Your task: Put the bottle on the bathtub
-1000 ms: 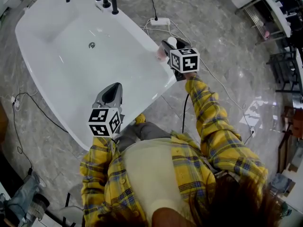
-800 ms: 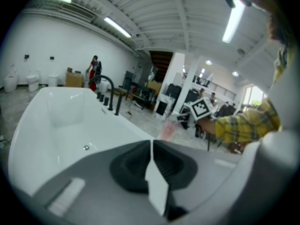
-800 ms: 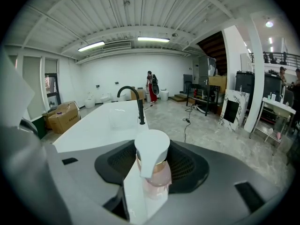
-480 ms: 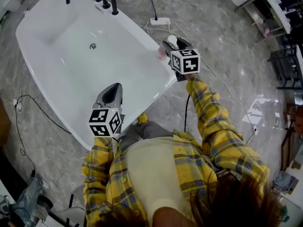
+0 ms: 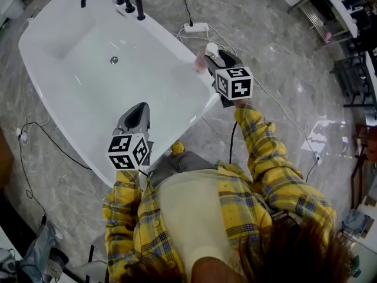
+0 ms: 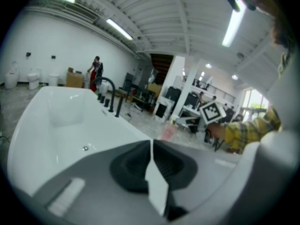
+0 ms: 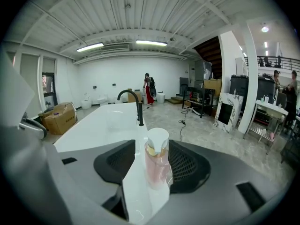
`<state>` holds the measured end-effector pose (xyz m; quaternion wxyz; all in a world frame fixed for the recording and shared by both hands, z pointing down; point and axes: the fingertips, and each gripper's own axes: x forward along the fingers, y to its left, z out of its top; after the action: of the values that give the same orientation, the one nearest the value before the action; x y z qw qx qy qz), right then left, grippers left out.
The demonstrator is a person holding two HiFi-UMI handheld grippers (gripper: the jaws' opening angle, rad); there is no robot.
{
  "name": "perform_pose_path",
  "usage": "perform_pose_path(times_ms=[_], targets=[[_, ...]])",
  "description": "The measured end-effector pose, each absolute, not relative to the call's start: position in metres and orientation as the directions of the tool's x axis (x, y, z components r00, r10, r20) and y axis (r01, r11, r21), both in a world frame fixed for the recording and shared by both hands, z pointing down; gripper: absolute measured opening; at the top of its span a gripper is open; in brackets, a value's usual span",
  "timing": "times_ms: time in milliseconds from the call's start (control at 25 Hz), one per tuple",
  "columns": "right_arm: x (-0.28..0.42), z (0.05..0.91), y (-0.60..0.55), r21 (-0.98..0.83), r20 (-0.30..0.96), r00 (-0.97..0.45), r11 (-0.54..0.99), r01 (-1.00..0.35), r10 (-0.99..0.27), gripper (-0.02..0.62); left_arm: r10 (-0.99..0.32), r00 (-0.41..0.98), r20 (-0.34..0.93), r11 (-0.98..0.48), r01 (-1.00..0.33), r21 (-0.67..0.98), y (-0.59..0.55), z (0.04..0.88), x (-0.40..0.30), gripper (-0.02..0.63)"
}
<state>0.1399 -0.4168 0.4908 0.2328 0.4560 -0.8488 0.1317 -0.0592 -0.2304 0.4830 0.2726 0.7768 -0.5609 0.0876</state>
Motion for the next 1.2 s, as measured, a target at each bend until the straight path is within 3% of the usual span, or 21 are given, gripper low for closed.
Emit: perform_pose_path(times_ms=[400,1200], targets=[[0.145,0.483,-0.381,-0.063,0.531,-0.464,0.513,-0.856,-0.709,0.190,-0.835,0.358,0.417,-0.219,-0.913,0.346,-0.229,0.476,-0.062,0.018],[0.133,0.478,-0.312,-0.114,0.538,-0.506,0.537,-0.836,-0.674,0.087,-0.858,0.320,0.402,-0.166,-0.913,0.372,-0.222,0.469,-0.073,0.018]])
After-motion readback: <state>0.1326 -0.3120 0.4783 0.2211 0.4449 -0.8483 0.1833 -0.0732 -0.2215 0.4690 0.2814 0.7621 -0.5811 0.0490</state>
